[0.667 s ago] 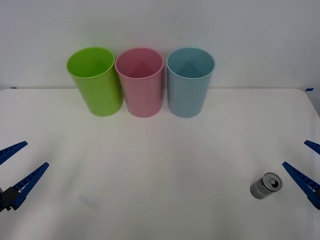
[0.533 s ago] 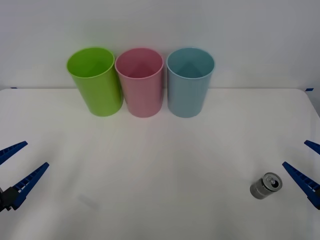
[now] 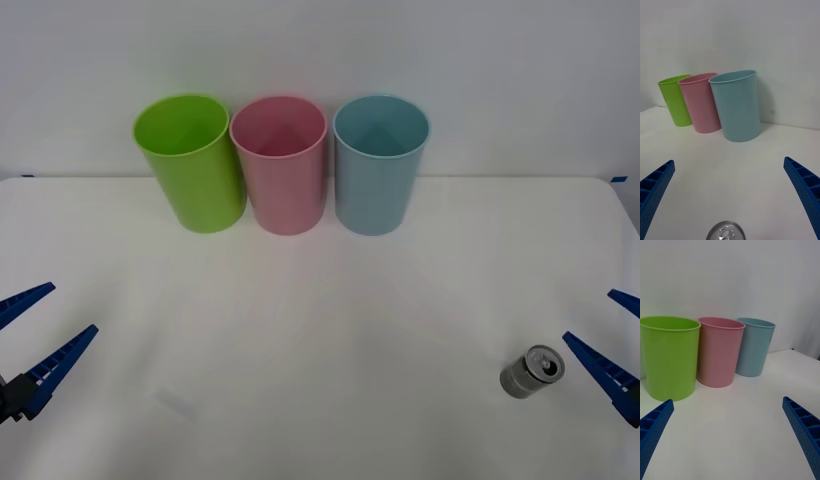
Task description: Grasp the object on the table and drop it into the matching bin: aluminum can to the light blue bin, PET bottle to the pink bin.
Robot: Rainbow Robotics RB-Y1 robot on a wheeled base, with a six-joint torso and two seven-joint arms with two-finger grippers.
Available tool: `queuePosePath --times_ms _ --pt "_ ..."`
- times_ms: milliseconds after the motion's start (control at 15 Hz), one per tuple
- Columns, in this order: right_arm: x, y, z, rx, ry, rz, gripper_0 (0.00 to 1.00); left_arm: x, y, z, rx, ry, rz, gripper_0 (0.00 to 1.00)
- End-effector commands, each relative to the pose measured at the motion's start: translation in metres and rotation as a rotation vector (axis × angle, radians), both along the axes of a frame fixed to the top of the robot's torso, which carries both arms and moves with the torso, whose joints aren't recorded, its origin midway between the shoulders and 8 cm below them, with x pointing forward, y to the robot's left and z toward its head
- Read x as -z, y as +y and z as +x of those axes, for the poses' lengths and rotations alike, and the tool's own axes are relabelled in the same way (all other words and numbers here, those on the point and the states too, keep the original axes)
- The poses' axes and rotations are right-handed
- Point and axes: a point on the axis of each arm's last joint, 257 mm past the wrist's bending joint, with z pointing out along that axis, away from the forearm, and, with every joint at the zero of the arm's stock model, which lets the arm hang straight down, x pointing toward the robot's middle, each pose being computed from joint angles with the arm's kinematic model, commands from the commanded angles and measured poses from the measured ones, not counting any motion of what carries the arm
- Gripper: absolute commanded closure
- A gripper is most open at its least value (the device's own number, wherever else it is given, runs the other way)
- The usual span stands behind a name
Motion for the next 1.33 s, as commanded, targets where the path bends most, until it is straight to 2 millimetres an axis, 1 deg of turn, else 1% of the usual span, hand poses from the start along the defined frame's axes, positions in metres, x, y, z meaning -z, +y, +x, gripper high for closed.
queuePosePath --times_ms 67,333,667,933,1333 --pt "0.008 -0.008 -0.013 0.004 0.03 -0.013 0.0 0.0 0.0 0.0 0.0 0.0 0.0 0.0" --pt "0.02 -0.015 -0.028 0.02 0.06 -0.038 0.0 0.0 0.0 0.0 0.0 0.0 0.0 0.0" --pt "0.039 -0.028 -0.039 0.041 0.083 -0.059 0.0 0.0 0.0 0.0 0.0 0.0 0.0 0.0" --pt "0.062 -0.037 -0.05 0.04 0.124 -0.074 0.0 0.0 0.0 0.0 0.0 0.0 0.0 0.0" --pt "0.092 -0.041 -0.061 0.041 0.171 -0.08 0.0 0.0 0.0 0.0 0.0 0.0 0.0 0.0"
